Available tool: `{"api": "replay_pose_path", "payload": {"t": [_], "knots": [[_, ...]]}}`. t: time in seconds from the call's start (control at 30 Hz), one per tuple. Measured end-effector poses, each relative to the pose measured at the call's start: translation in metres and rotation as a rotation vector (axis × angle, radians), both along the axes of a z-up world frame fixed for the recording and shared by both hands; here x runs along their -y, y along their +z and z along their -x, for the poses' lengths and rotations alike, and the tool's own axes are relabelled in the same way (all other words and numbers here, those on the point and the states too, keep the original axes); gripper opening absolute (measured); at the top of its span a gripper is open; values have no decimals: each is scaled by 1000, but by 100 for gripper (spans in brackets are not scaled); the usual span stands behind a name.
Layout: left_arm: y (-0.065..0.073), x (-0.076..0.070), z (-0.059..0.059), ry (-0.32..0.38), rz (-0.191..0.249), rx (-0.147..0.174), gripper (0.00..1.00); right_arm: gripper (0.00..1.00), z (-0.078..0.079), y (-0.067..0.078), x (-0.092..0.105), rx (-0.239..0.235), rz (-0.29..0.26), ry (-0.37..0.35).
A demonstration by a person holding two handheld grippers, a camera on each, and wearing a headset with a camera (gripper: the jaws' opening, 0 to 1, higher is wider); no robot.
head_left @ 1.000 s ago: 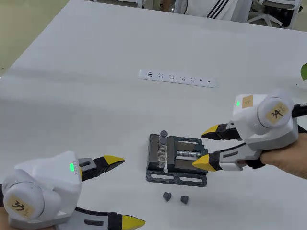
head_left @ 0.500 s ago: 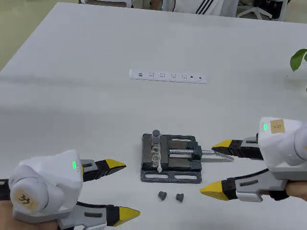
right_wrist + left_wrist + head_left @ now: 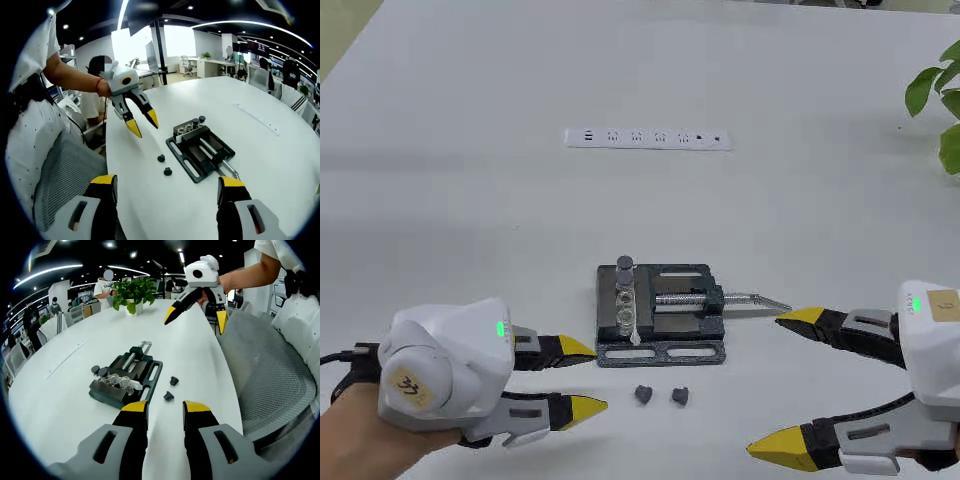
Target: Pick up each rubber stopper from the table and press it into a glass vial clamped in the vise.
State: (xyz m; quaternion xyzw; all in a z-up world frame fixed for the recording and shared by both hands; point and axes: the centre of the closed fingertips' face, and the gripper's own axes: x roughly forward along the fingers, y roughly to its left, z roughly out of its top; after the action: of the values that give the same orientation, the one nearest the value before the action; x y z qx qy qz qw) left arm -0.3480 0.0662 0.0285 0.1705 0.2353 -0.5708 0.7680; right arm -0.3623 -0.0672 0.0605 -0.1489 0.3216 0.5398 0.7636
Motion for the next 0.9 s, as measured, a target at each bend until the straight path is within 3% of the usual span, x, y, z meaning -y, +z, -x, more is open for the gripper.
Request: {"api": "replay_pose_path", "payload": {"t": [0.07,0.17,0.4,0.9], "knots": [[-7,5,0,-25,-17,-7,21,81,2,-5,7,-7,5,-11],[-17,9,-2,-74,-65,10,19,82,7,-10,13,-22,3,-27],[-34,20,-7,-163,-132,42,13,81,11,-14,24,-40,-2,-68],[-54,31,-5,-296,-213,73,10,81,1,-12,40,-31,-9,-123]]}}
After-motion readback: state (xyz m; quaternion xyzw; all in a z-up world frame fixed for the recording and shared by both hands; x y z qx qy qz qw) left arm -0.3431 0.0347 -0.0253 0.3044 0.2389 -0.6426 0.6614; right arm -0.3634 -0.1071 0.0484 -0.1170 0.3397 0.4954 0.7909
